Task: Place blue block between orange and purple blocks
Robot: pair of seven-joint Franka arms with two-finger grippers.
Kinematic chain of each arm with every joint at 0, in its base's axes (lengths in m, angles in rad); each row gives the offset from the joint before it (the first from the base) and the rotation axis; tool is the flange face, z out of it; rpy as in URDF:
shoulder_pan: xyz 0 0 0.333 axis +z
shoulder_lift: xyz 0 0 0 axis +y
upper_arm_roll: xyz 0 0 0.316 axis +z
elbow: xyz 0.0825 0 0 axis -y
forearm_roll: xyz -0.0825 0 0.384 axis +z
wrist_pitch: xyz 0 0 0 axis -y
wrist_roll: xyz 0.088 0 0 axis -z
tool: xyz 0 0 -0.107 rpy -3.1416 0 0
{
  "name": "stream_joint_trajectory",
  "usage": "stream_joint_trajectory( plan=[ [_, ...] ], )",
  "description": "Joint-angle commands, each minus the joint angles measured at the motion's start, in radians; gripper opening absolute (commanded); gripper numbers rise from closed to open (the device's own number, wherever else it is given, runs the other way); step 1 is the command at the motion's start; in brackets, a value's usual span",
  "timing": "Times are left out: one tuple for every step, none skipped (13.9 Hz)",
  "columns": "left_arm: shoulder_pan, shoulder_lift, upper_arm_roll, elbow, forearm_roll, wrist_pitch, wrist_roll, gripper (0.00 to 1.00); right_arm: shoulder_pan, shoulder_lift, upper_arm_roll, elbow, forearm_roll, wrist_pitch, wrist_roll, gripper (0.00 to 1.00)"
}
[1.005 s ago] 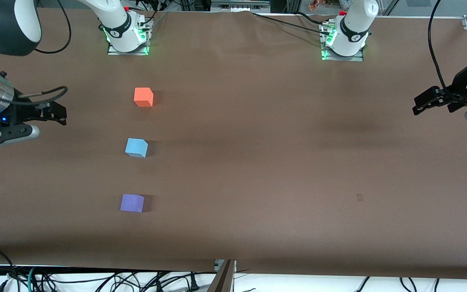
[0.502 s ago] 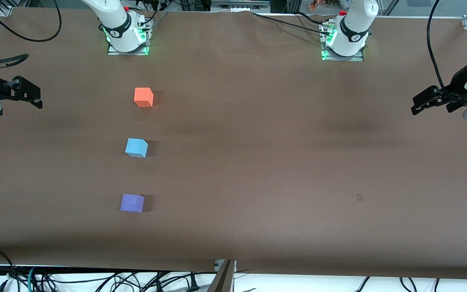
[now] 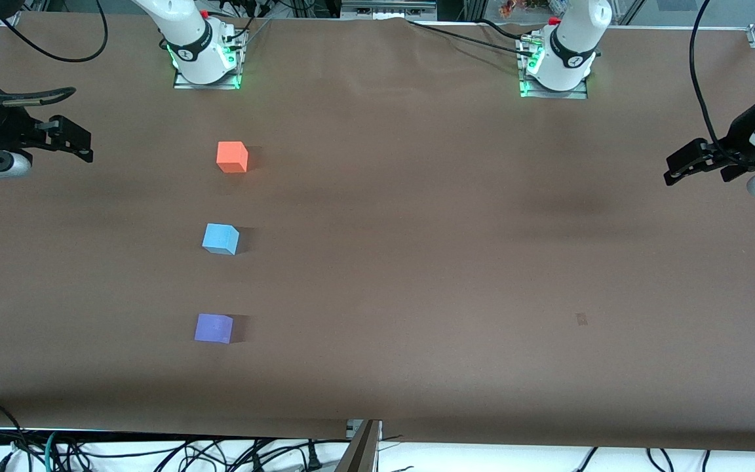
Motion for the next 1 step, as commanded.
stream_joint_trajectory(
  plan=[
    [-0.001, 0.011, 0.003, 0.029, -0.029, -0.022, 0.014, 1.0, -0.019, -0.005, 0.013, -0.006, -0.007, -0.007, 0.008, 0.99]
  ],
)
